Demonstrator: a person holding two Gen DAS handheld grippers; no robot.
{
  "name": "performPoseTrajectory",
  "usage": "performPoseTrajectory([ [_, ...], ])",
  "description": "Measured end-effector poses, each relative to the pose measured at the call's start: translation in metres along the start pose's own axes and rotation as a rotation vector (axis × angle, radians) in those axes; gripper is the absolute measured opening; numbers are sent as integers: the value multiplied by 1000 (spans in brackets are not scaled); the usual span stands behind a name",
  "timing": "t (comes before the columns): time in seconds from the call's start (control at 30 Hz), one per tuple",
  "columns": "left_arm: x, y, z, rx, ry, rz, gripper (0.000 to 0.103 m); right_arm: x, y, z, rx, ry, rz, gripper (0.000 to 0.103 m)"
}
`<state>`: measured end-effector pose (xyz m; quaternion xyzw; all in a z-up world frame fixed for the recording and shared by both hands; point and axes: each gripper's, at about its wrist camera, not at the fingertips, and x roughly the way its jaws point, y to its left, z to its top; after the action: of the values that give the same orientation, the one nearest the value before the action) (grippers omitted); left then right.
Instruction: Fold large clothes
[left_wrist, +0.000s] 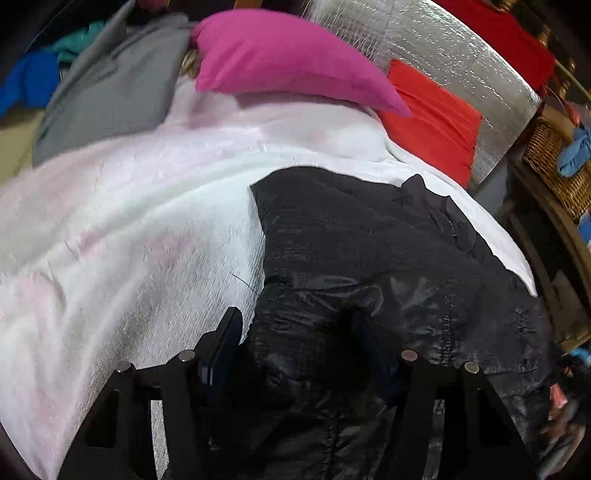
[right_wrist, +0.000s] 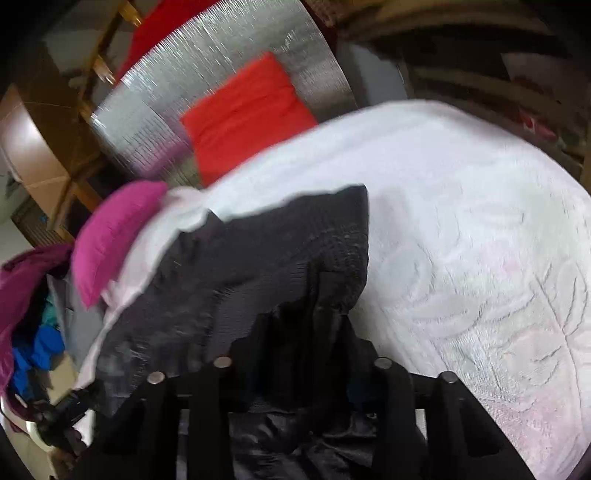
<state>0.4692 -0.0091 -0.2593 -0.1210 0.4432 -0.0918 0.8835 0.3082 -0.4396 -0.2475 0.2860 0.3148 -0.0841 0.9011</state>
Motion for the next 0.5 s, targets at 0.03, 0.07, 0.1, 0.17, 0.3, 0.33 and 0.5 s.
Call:
performPoseTrajectory([
  [0.03,1,-1,1,1,-2,3,63,-6,2,1,-4,-19,16,36],
  [0.07,2,-2,1,6,3,15,63,-10,4,1,-13,-33,23,36],
  [0.1,6,-2,1,14,18,40,63,-9,5,0,-19,-30,17,36],
  [0.17,10,0,0,18,35,57,63,6,-2,-4,-9,35,-49,36],
  [0.3,3,-3,1,26,19,56,63,9,-19,-2,84,80,-15,39],
  [0.33,1,-3,1,26,13,52,63,6,-21,-1,105,73,-2,40],
  [0.5,-16,-5,2,34,-42,56,63,-4,-24,2,121,53,6,51],
])
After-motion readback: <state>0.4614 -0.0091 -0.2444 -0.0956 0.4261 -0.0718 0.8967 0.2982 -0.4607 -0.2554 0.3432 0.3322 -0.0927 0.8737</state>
